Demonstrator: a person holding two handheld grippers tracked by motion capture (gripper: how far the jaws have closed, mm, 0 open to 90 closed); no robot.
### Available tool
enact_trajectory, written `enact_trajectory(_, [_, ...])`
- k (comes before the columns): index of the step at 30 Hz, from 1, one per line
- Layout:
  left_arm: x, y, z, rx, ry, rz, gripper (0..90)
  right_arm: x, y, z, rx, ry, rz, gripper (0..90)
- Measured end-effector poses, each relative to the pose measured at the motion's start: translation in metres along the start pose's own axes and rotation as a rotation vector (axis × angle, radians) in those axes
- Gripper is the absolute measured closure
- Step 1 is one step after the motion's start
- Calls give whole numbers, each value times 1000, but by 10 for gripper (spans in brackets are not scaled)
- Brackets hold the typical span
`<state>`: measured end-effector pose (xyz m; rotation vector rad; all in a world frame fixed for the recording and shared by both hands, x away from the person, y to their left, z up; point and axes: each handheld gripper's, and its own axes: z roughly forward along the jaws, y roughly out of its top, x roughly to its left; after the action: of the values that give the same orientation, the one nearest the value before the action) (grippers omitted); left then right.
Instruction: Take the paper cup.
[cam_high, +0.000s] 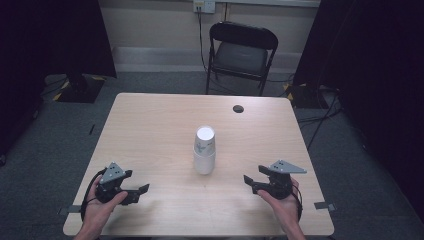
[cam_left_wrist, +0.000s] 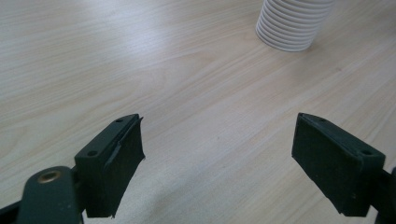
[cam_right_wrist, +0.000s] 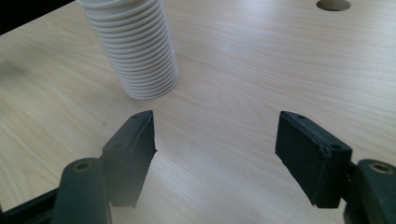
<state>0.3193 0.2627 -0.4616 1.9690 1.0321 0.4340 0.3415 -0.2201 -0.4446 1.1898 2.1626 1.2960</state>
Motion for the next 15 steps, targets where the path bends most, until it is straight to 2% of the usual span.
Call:
enact_trajectory(9, [0, 1, 0, -5, 7, -8, 162, 10, 16, 6, -15, 36, -28, 233])
enact_trajectory(15, [-1, 1, 1, -7, 3, -6, 162, 21, 32, 12, -42, 68, -59, 224])
